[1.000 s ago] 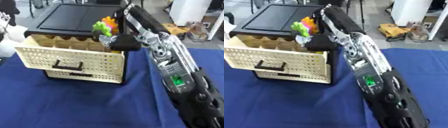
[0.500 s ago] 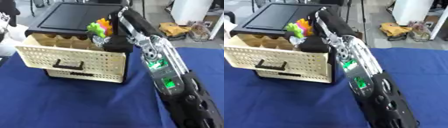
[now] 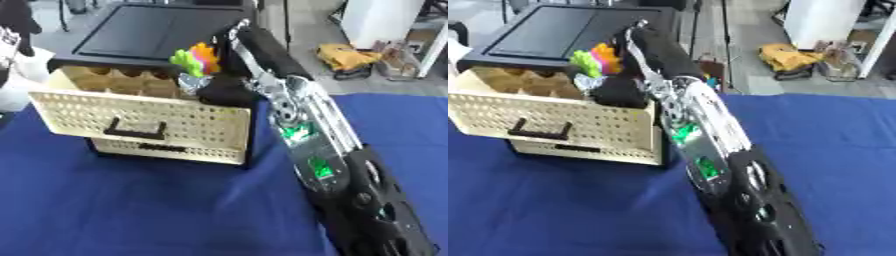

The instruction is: Pick up objects from table and place into drawer.

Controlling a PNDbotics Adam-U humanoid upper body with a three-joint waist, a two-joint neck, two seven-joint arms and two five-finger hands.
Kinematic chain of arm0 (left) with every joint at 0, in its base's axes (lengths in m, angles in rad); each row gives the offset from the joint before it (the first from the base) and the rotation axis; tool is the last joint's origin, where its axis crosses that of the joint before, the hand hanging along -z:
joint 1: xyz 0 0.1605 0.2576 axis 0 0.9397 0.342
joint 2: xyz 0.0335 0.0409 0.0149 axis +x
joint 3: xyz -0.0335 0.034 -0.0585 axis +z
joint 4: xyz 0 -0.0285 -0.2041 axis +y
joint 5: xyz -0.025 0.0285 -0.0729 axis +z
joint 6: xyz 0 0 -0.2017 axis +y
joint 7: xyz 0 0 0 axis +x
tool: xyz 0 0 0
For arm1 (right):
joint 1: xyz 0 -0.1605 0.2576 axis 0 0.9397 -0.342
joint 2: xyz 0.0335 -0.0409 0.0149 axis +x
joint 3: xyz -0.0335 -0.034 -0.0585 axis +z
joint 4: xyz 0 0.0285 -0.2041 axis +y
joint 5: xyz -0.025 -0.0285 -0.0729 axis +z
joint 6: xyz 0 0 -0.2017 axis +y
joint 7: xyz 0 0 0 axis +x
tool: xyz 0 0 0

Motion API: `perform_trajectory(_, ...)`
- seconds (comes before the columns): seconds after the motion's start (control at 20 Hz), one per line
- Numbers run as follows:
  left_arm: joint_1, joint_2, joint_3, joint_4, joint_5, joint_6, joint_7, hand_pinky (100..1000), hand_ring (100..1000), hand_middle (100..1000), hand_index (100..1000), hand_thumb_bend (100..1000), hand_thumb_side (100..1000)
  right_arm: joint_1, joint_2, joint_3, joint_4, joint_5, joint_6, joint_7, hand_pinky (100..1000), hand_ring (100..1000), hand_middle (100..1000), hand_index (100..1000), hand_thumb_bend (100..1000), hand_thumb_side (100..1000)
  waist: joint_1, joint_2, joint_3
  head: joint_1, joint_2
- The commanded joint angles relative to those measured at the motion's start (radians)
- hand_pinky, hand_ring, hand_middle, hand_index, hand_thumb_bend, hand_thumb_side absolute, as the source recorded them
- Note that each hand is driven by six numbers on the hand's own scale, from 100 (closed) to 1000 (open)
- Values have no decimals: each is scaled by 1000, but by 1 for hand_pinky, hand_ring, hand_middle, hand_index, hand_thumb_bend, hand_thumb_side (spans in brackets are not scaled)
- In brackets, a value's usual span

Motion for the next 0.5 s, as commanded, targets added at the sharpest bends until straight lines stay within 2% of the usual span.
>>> perform_trajectory(0.05,-18,18,6,-7,3,-1,-3,199,417,502,787,269,994,-10,10,-11,2,47,23,-20,732,799,304,443,571,716,6,-17,1,-1,-8)
perform_trajectory(0.3,-19,16,5,-7,3,-2,-5,195,417,502,784,265,994,-4,18,-17,5,107,43,-58,708,780,275,422,636,759,6,-15,0,-1,-9)
perform_trajectory(0.5,-19,14,5,-7,3,-2,-6,193,416,501,778,262,996,6,28,-24,7,142,52,-88,700,773,253,413,639,770,6,-13,0,-1,-10)
